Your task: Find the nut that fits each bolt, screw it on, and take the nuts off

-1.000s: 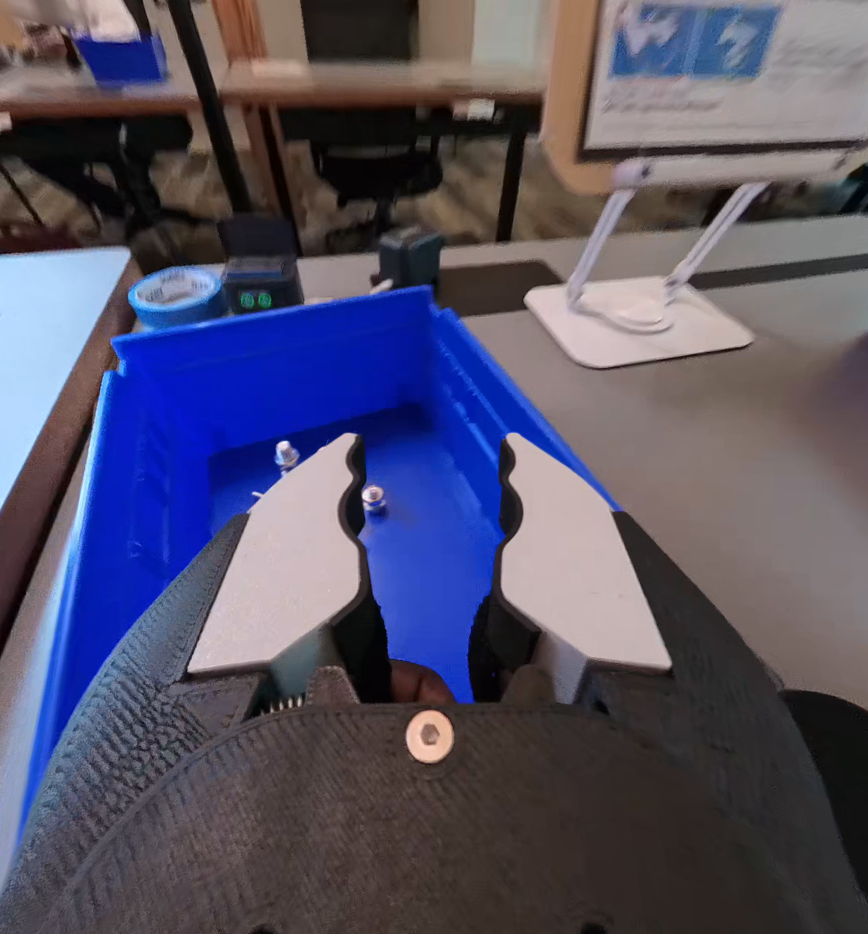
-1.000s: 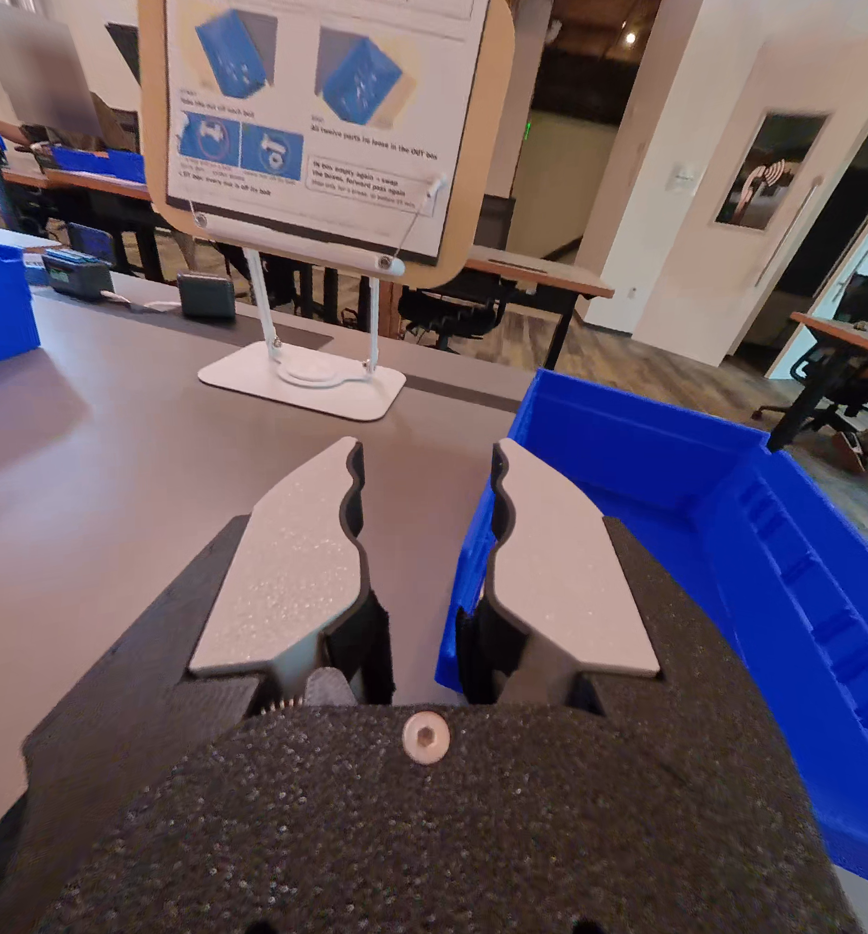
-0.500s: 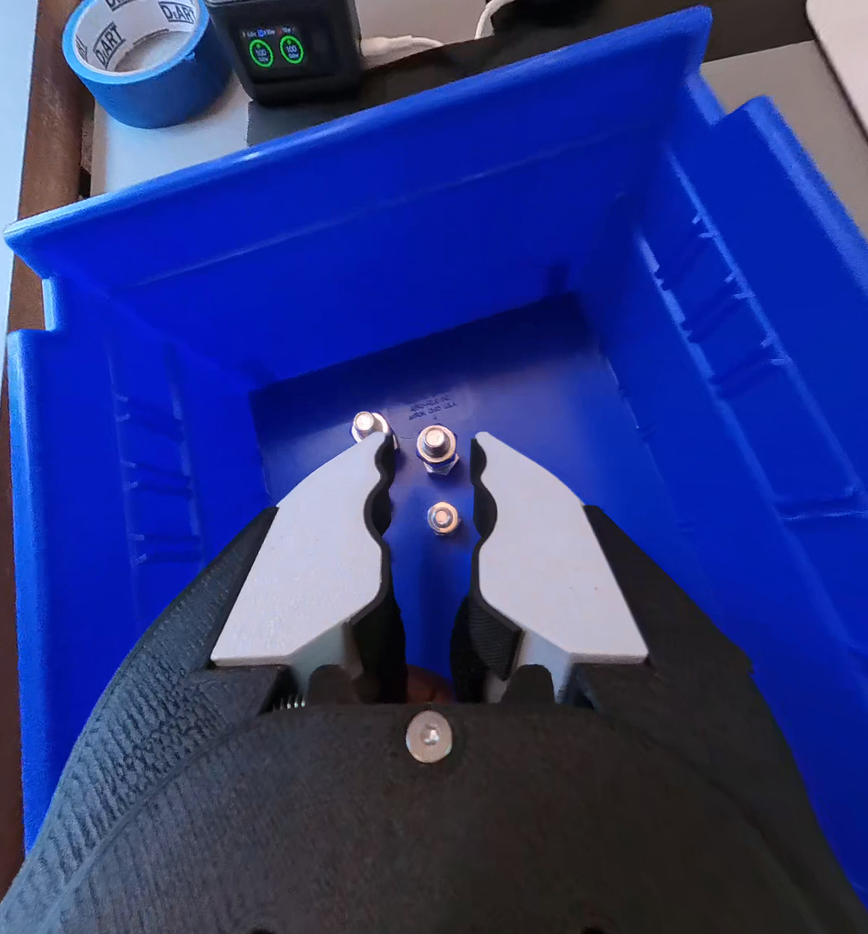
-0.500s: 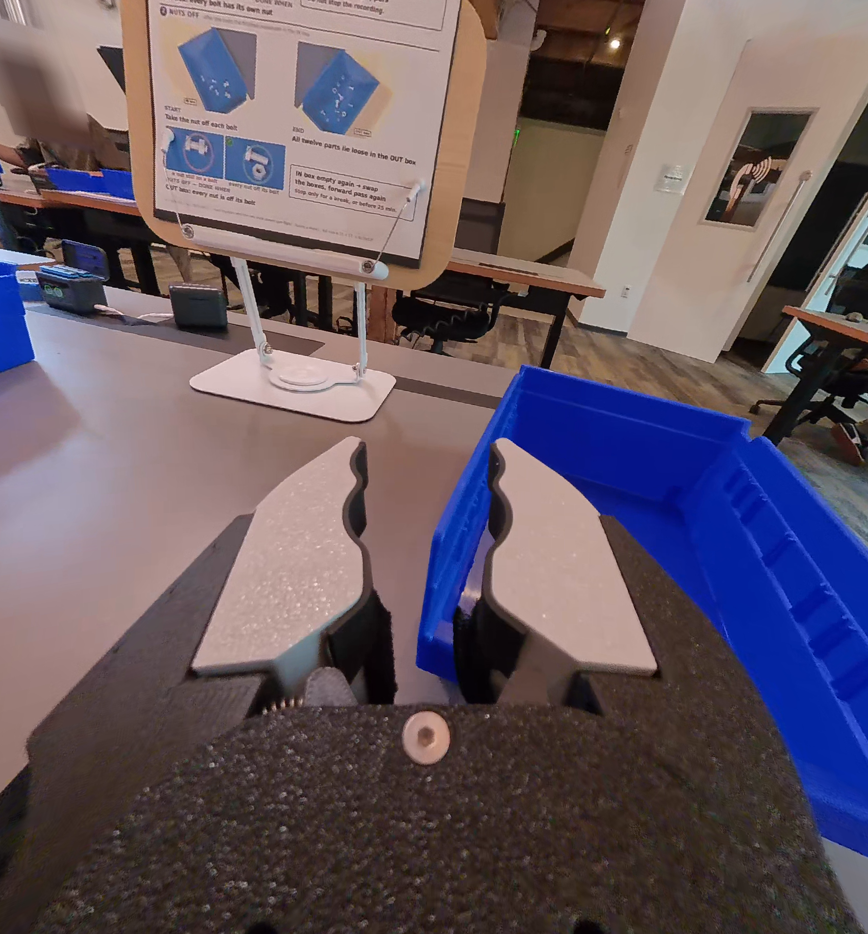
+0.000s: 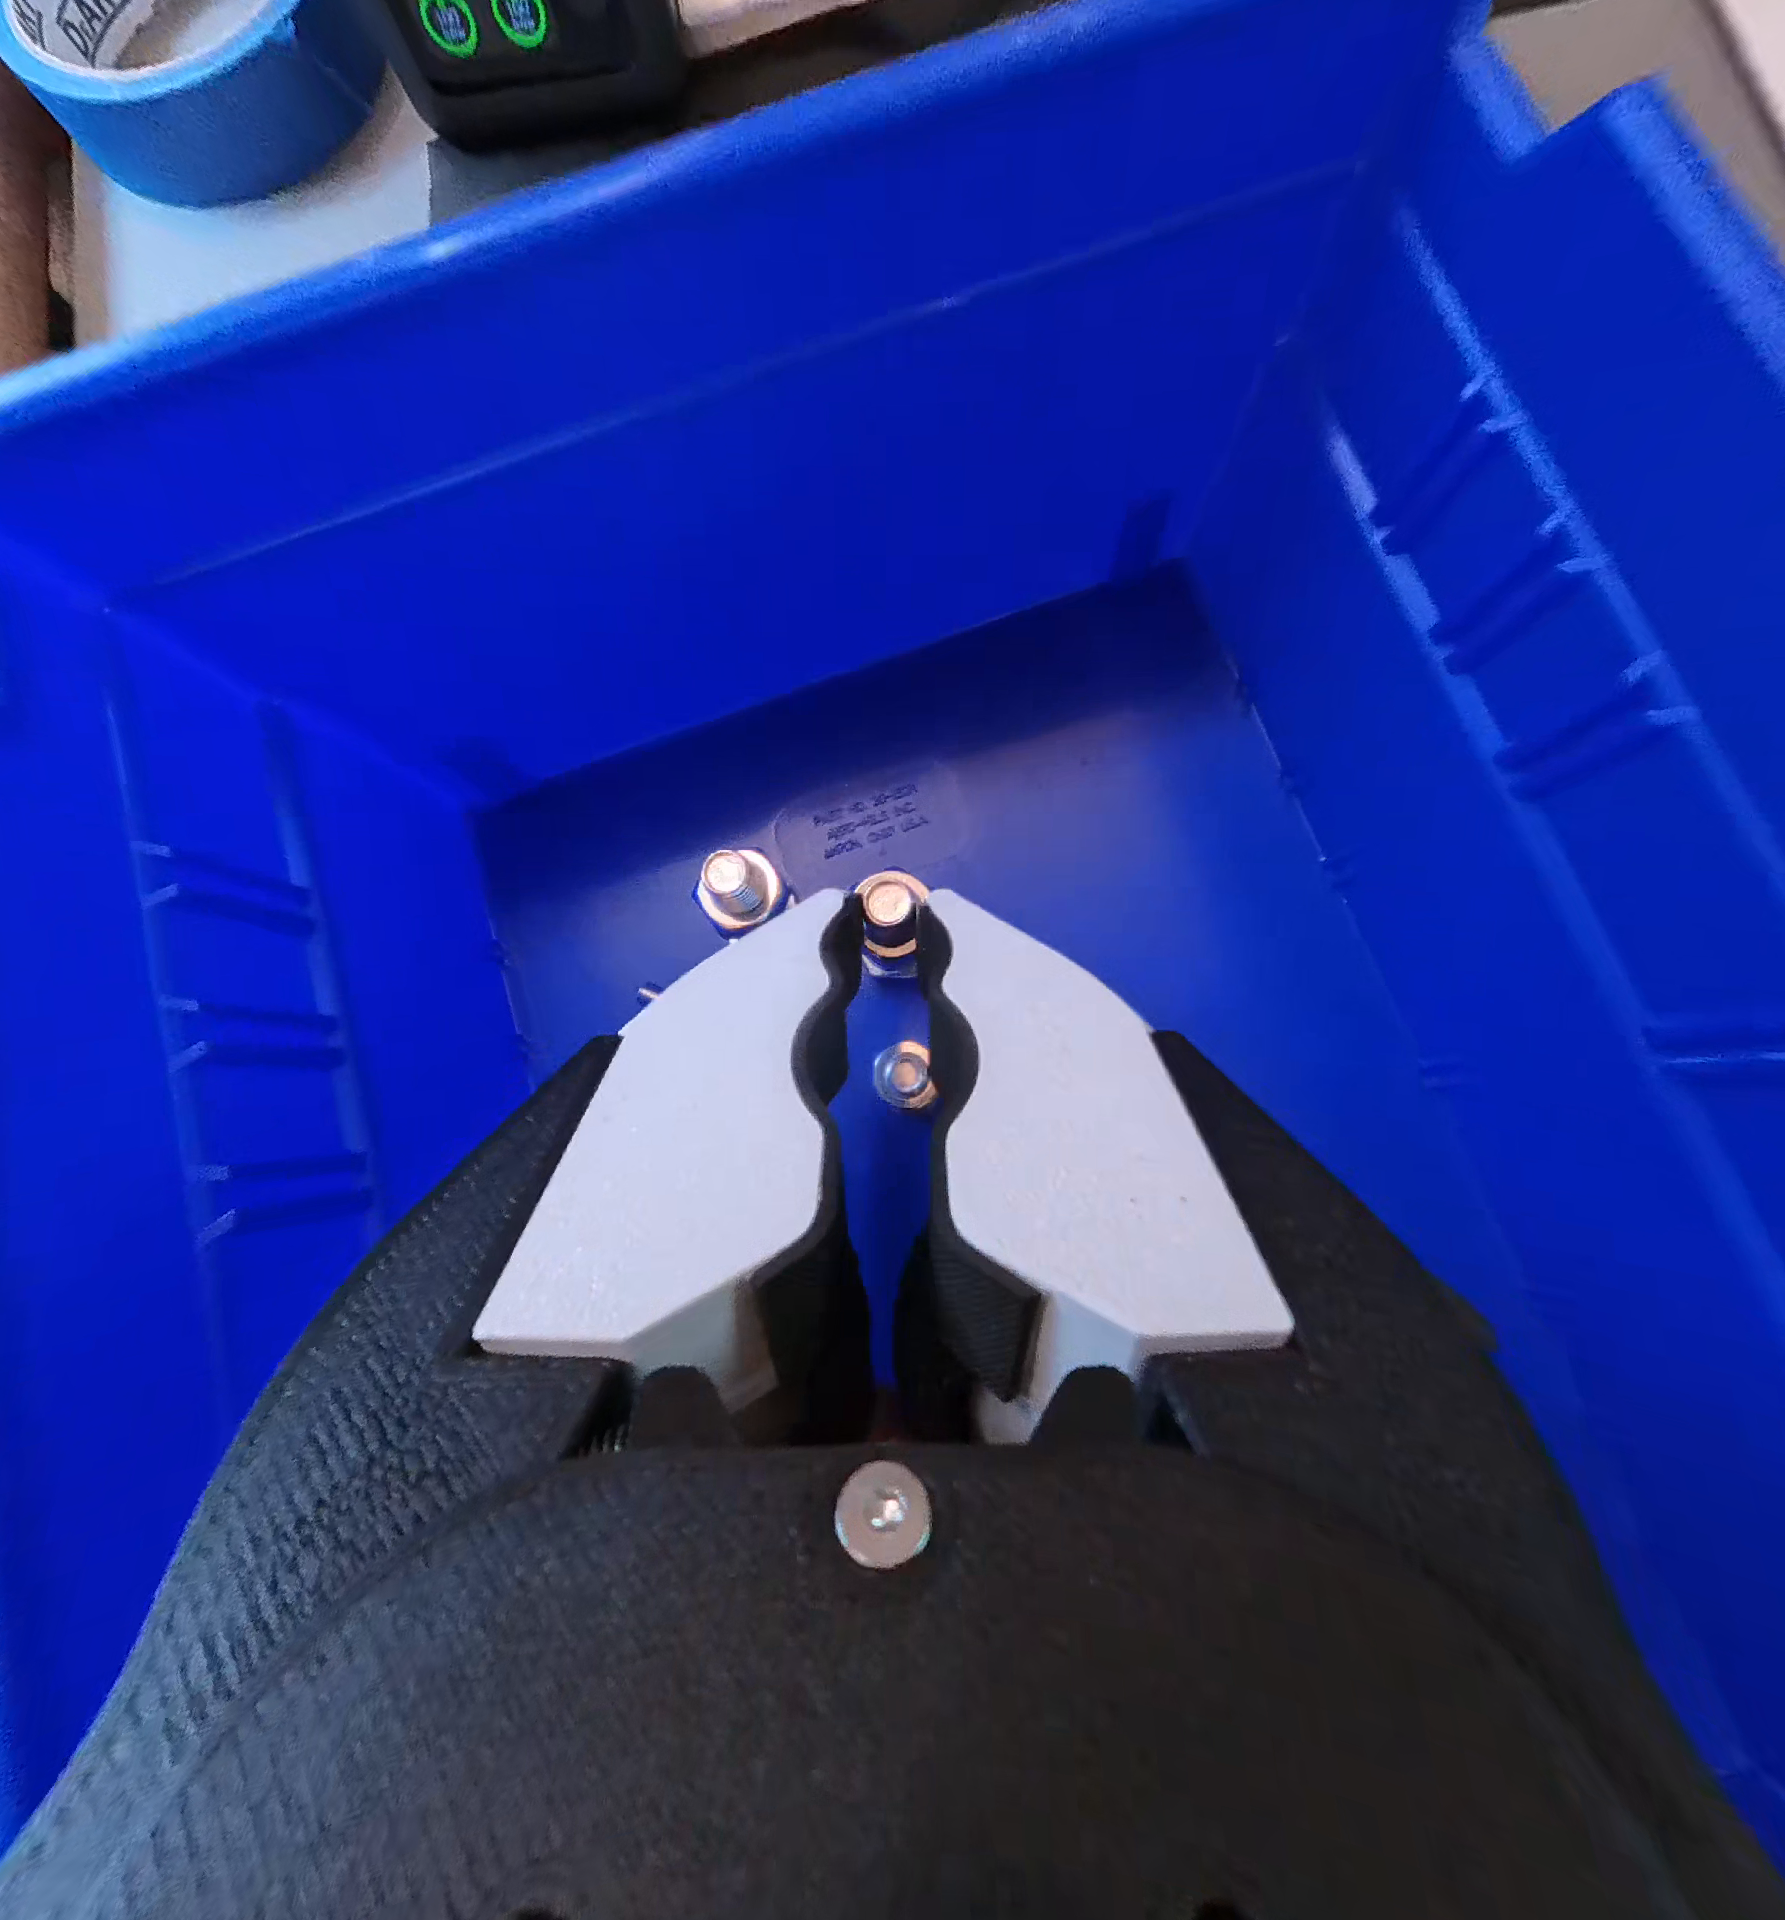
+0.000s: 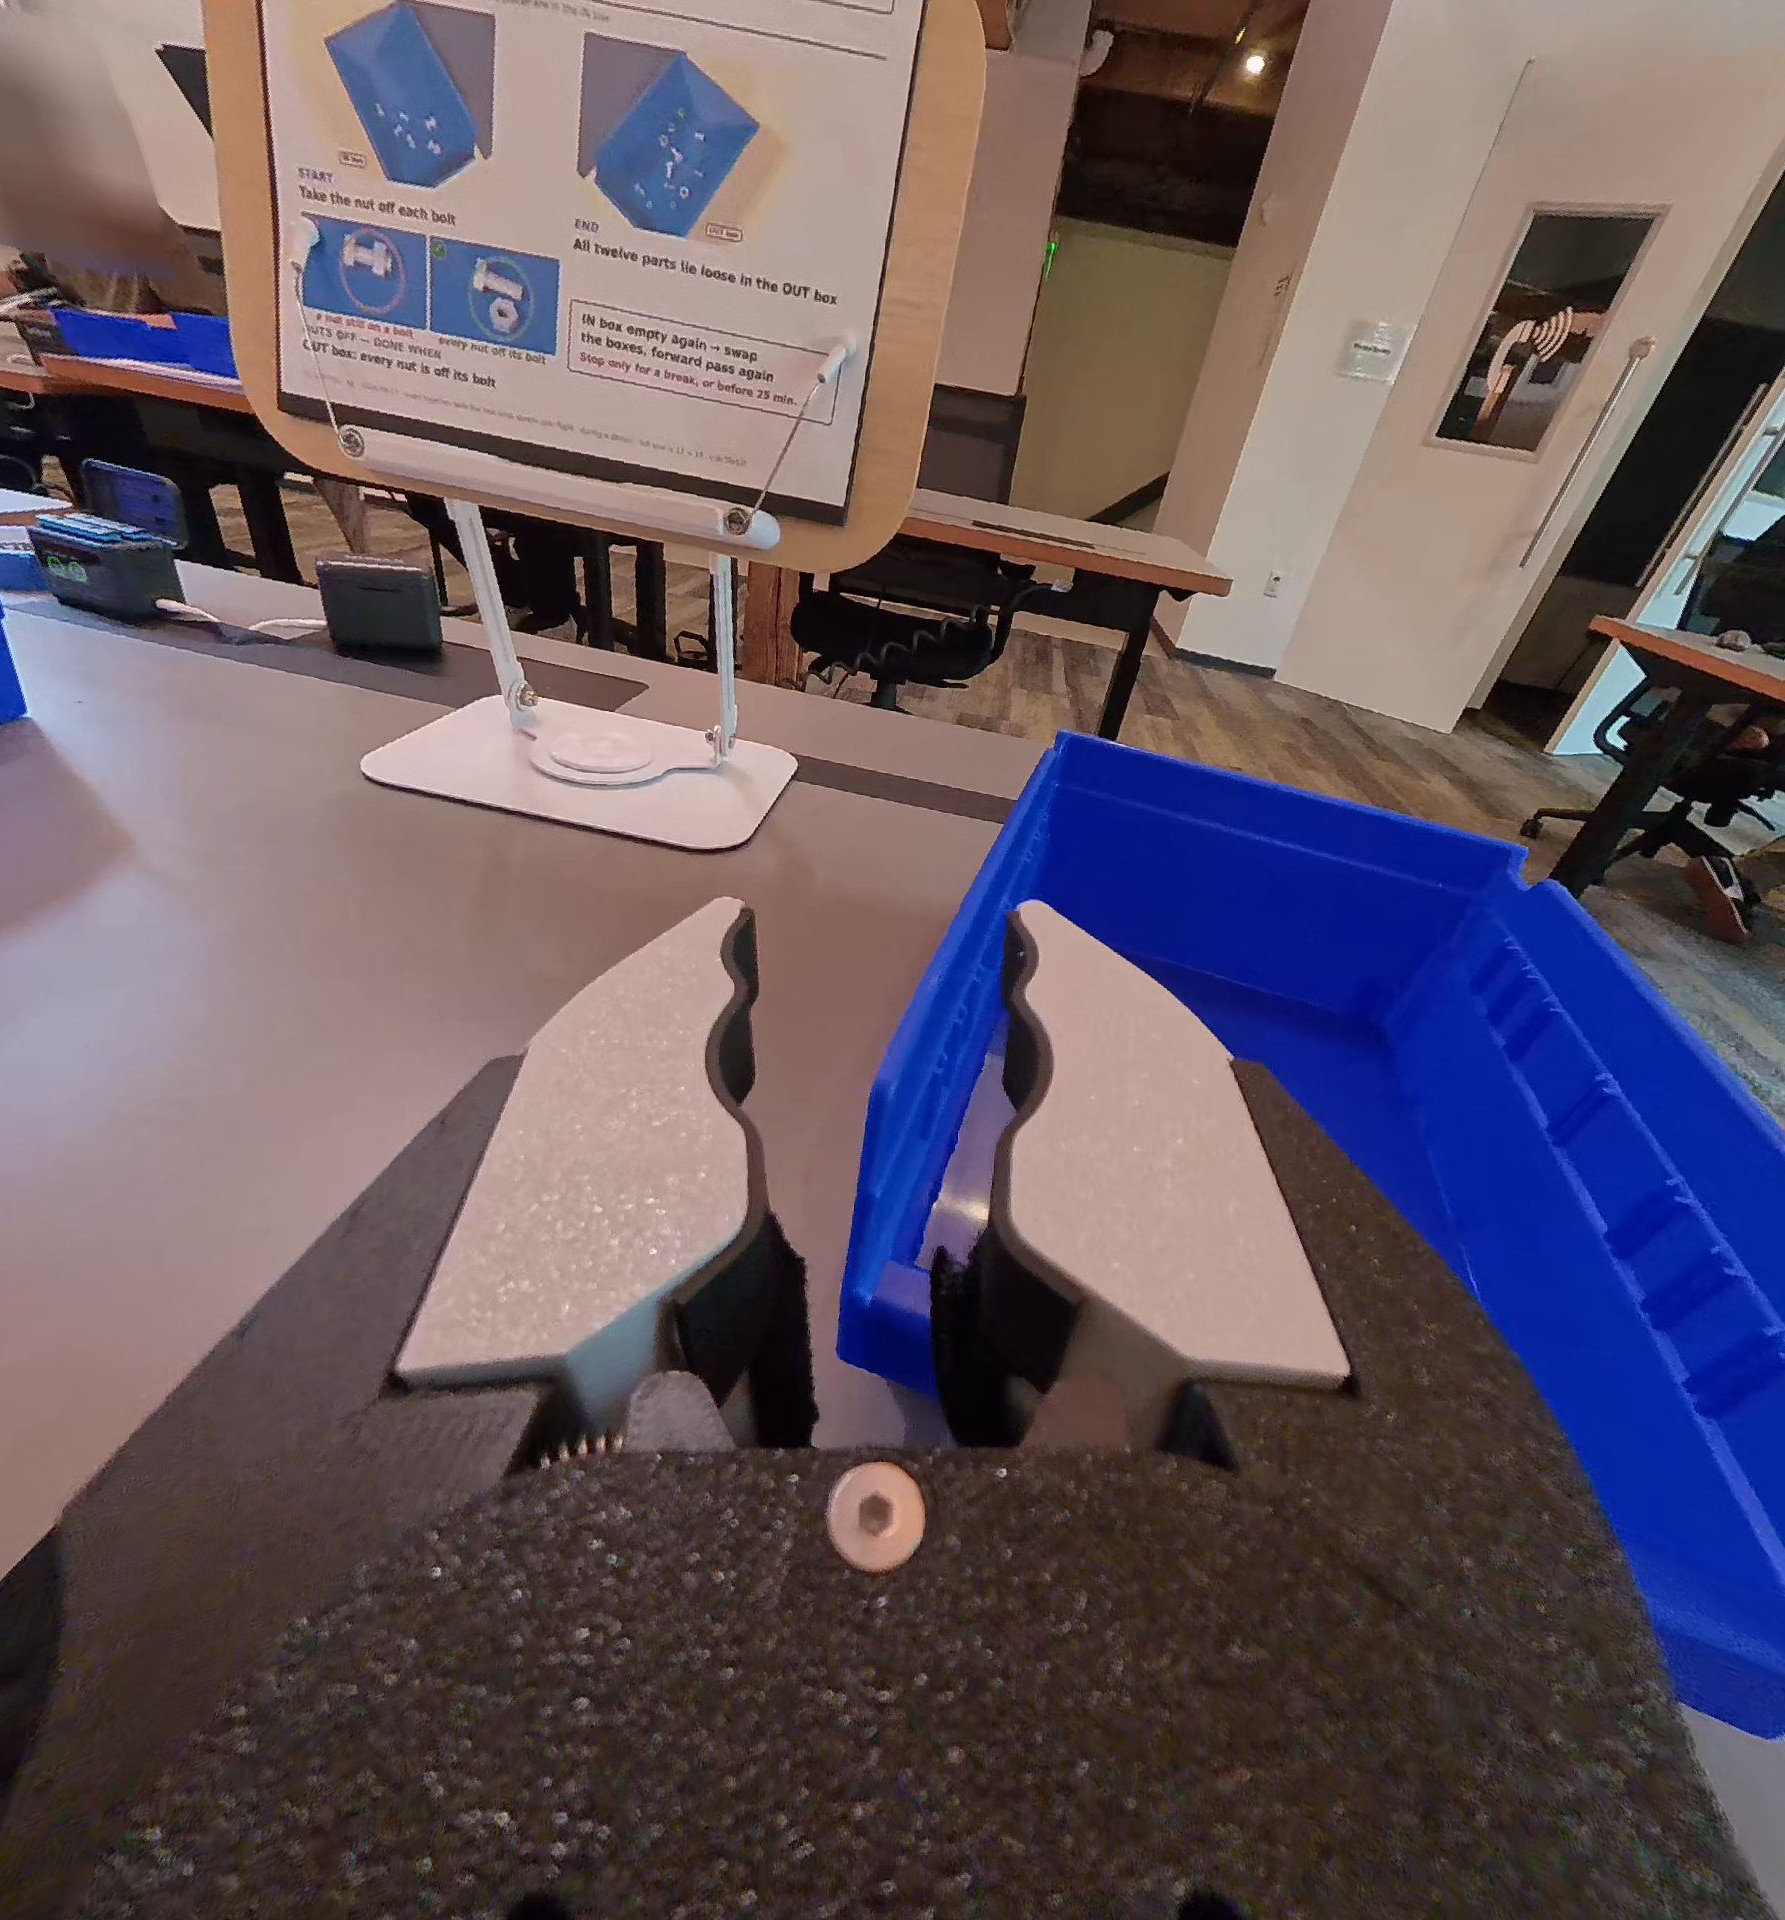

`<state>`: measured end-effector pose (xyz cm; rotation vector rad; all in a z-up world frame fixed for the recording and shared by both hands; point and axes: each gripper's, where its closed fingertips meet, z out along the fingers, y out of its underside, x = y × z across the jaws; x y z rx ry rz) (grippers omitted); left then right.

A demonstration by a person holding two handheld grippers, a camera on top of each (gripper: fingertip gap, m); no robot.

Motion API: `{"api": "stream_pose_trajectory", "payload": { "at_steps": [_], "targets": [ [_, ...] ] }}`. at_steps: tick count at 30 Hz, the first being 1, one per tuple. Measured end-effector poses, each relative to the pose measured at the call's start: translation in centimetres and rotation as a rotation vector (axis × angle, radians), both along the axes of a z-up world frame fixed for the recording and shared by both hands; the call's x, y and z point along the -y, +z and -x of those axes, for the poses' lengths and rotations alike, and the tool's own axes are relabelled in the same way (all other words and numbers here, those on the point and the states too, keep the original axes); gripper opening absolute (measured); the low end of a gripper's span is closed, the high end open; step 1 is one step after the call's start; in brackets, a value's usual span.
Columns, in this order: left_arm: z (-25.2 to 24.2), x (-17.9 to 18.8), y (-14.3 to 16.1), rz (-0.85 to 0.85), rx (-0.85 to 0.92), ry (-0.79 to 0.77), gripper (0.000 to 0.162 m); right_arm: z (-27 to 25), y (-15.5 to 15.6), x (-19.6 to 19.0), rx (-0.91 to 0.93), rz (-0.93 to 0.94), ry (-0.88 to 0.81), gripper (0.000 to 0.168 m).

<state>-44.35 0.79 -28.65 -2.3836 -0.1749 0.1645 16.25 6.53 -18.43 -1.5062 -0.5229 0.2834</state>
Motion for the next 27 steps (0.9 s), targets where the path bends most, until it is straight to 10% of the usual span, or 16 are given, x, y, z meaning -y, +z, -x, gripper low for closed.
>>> {"api": "stream_pose_trajectory", "payload": {
  "at_steps": [16,27],
  "targets": [
    [-18.5,3.0,12.0,-0.245,0.007,-0.539,0.010,2.6,-0.4,1.0,0.049,0.012,0.098,0.043],
    [-36.4,5.2,2.9,-0.093,0.006,-0.951,0.010,4.6,-0.8,1.8,0.088,0.007,0.170,0.043]
  ]
}}
